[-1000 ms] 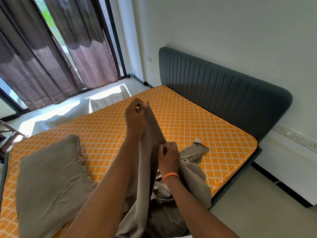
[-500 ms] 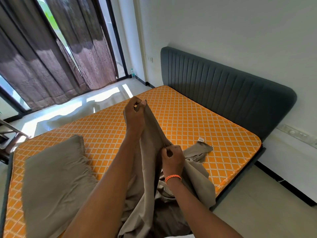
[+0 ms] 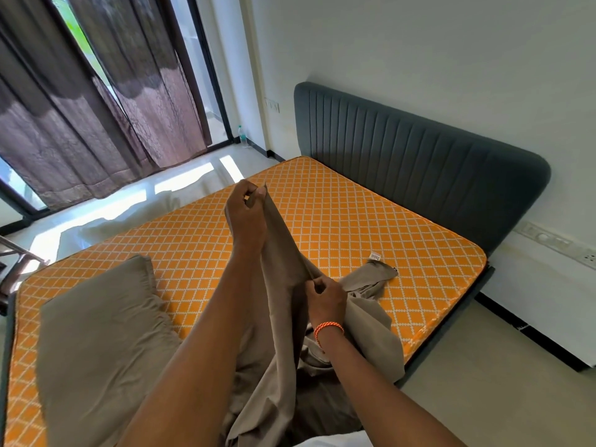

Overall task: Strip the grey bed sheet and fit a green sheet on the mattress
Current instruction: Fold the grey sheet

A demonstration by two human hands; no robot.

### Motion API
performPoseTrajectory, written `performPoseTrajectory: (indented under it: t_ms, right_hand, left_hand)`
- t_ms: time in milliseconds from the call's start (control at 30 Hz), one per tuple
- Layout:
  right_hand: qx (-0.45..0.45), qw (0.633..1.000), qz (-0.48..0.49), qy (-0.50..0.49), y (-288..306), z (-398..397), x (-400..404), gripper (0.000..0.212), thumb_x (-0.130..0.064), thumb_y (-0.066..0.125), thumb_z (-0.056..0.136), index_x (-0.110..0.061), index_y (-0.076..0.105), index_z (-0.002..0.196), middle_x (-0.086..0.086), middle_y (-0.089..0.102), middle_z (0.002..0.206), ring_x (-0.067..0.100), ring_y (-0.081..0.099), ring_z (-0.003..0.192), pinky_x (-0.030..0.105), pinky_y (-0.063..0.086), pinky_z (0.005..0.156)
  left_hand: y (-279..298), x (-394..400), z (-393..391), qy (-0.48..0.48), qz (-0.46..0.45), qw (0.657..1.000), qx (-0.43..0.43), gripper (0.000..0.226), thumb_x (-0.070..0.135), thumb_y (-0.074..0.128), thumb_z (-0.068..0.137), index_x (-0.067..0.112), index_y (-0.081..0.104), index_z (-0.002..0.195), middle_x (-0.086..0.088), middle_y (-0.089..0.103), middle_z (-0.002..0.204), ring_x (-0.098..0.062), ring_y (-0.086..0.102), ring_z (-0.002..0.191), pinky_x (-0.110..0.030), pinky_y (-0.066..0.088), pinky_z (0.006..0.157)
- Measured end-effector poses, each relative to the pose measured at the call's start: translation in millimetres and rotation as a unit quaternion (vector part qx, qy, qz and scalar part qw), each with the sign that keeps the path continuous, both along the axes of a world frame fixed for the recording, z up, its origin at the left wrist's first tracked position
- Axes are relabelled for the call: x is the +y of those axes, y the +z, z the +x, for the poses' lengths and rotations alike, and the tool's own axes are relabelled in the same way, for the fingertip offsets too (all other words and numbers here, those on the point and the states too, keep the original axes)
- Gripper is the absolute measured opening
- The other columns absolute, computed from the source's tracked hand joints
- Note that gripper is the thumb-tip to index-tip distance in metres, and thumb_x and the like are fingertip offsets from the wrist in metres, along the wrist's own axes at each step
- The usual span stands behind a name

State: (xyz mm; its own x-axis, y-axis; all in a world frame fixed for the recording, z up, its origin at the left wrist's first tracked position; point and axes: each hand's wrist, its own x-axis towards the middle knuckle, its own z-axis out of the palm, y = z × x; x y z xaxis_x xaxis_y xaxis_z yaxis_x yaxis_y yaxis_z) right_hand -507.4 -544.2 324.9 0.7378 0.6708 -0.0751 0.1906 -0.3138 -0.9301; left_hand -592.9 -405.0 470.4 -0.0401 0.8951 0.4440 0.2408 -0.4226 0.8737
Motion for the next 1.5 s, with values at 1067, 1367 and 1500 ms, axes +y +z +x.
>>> performPoseTrajectory:
  t_ms: [1067,1367,1500]
  right_hand:
    - [-0.082,0.97,0.224,-0.044,98.3,19.2,85.0,0.025,-0.01,0.054,0.103,-0.021,0.063,0.082,-0.008,0.059,0.068,0.01,0.054,0.065,0.038,0.043,0.058]
    - [-0.115,0.93,0.343,-0.07,220.0,38.6,134.2,0.02,-0.005,0.054,0.1,-0.014,0.065,0.085,-0.005,0.063,0.077,0.011,0.055,0.069,0.033,0.046,0.063]
    - [-0.169,0.89,0.42,-0.042,298.4,47.1,149.1,0.018,-0.009,0.053,0.098,-0.013,0.066,0.087,0.0,0.065,0.08,0.018,0.059,0.074,0.037,0.048,0.066]
  left_hand:
    - [101.3,44.4,-35.6,0.041,0.084,0.992,-0.087,0.021,0.02,0.056,0.106,0.008,0.055,0.088,-0.011,0.058,0.085,-0.008,0.049,0.081,-0.023,0.038,0.072]
    - [172.1,67.4,-71.5,0.052,0.145,0.984,-0.086,0.022,0.018,0.055,0.108,0.01,0.056,0.088,0.003,0.058,0.083,-0.003,0.053,0.079,-0.021,0.041,0.073]
    - [210.7,79.9,-90.4,0.046,0.177,0.978,-0.098,0.023,0.024,0.058,0.107,0.008,0.059,0.09,-0.005,0.059,0.084,-0.011,0.054,0.08,-0.032,0.043,0.073]
